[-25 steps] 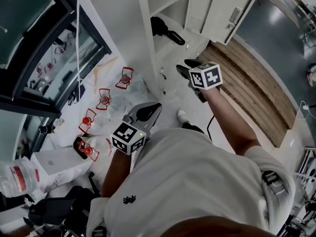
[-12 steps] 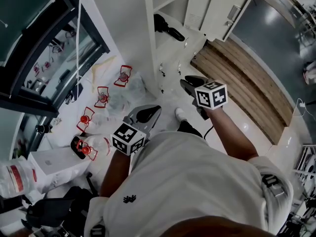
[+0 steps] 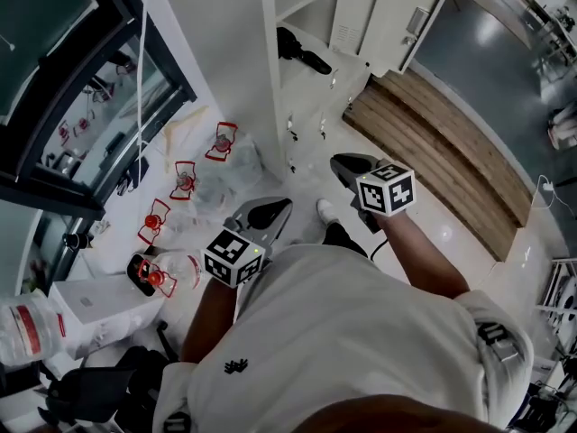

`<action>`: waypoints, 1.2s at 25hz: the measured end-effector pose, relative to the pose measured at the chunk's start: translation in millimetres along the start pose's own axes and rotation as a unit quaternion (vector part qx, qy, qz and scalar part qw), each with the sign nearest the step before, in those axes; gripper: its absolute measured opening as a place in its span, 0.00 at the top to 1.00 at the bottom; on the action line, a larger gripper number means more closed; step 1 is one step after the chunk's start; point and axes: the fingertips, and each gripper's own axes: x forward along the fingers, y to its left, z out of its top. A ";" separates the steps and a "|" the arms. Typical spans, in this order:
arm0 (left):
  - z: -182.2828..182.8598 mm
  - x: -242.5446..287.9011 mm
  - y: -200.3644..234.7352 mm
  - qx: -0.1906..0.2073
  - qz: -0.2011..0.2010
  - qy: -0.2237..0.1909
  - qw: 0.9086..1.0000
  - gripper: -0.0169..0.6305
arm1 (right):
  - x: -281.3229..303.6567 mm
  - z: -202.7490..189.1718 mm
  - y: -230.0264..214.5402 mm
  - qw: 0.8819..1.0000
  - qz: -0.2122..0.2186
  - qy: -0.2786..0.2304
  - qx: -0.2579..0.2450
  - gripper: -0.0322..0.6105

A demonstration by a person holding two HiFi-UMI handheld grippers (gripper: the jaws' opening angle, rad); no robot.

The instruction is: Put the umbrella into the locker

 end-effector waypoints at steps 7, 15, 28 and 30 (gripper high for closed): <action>4.5 -1.8 -6.3 0.005 -0.008 -0.005 1.000 0.89 | -8.4 -7.4 9.3 1.000 0.003 0.001 0.002 0.91; 4.6 -6.8 -3.6 0.007 -0.004 -0.005 1.000 0.89 | -11.5 -6.0 15.2 1.000 0.008 -0.003 0.004 0.91; 2.1 -16.4 9.5 -0.003 0.016 -0.011 1.000 0.89 | -6.0 5.2 27.2 1.000 0.023 -0.006 -0.020 0.91; 2.1 -15.2 9.2 -0.003 0.017 -0.013 1.000 0.89 | -6.4 3.7 25.6 0.999 0.021 -0.005 -0.023 0.91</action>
